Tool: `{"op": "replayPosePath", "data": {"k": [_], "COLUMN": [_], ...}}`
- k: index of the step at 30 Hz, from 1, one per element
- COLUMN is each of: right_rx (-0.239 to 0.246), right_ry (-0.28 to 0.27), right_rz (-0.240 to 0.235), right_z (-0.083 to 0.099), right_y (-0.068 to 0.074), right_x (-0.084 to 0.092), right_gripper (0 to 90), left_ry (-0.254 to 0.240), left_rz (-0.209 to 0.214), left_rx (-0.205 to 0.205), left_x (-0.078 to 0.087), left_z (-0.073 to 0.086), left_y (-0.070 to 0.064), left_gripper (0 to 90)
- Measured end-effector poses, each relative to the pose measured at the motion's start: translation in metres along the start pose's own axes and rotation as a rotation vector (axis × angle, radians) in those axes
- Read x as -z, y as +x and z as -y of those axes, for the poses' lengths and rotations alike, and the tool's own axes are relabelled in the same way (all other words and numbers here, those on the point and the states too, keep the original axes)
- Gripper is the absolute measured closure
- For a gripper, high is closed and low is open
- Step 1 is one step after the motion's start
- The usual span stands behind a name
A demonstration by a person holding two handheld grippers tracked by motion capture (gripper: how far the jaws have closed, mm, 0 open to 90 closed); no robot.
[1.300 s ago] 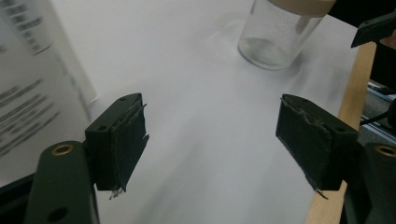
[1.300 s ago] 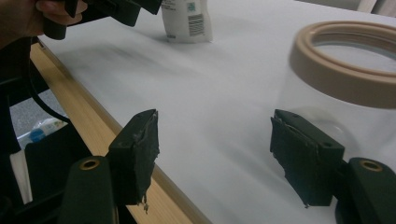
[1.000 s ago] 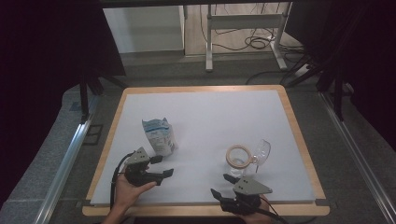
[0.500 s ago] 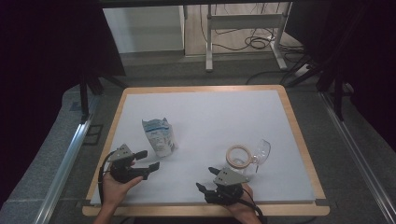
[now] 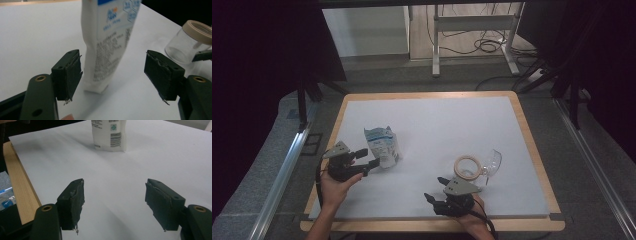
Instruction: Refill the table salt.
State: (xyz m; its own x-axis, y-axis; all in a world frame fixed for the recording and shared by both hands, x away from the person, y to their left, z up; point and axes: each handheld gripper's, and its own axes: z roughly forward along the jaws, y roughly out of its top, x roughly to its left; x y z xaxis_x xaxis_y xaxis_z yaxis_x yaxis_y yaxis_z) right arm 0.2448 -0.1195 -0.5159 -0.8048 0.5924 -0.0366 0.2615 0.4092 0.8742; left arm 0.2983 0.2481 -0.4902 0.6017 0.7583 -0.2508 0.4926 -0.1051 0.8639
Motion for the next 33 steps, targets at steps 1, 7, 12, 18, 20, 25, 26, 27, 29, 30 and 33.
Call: {"op": "replayPosePath", "data": {"k": [1,7,12,18,20,25,26,27,29,30,33], "right_rx": [0.001,0.004,0.005,0.012,0.014,0.011,0.010,0.010,0.010,0.013,0.013], "right_ry": [-0.006,-0.001,0.004,0.006,0.004,0.002,0.002,0.002,0.001,0.002,-0.002], "right_rz": [0.000,0.007,0.006,0.004,0.005,0.006,0.007,0.007,0.009,0.012,0.010], "right_z": [0.000,0.002,0.002,0.003,0.003,0.004,0.004,0.004,0.004,0.004,0.003], "right_y": [0.000,0.000,0.001,0.002,0.002,0.002,0.002,0.002,0.002,0.002,0.003], "right_x": [0.000,0.001,0.001,-0.001,-0.001,-0.002,-0.002,-0.002,-0.003,-0.003,-0.003], "right_gripper": [32.5,32.5,32.5,32.5,32.5,32.5,32.5,32.5,32.5,32.5,32.5], "left_ry": [-0.002,-0.014,-0.045,-0.047,-0.048,-0.043,-0.043,-0.044,-0.046,-0.043,-0.039], "left_rz": [0.001,0.007,0.046,0.062,0.079,0.076,0.076,0.079,0.075,0.071,0.064], "left_rx": [-0.002,0.001,-0.006,-0.059,-0.064,-0.077,-0.081,-0.079,-0.087,-0.092,-0.109], "left_x": [-0.002,-0.010,-0.013,-0.019,-0.020,-0.023,-0.024,-0.024,-0.025,-0.025,-0.026], "left_z": [-0.003,-0.021,-0.031,-0.036,-0.036,-0.038,-0.038,-0.039,-0.041,-0.042,-0.046], "left_y": [0.002,0.013,0.018,0.014,0.014,0.010,0.009,0.008,0.005,0.003,-0.003], "left_gripper": [30.5,34.1,39.8,64.9,75.3,89.7,90.0,90.0,90.0,90.0,90.0]}}
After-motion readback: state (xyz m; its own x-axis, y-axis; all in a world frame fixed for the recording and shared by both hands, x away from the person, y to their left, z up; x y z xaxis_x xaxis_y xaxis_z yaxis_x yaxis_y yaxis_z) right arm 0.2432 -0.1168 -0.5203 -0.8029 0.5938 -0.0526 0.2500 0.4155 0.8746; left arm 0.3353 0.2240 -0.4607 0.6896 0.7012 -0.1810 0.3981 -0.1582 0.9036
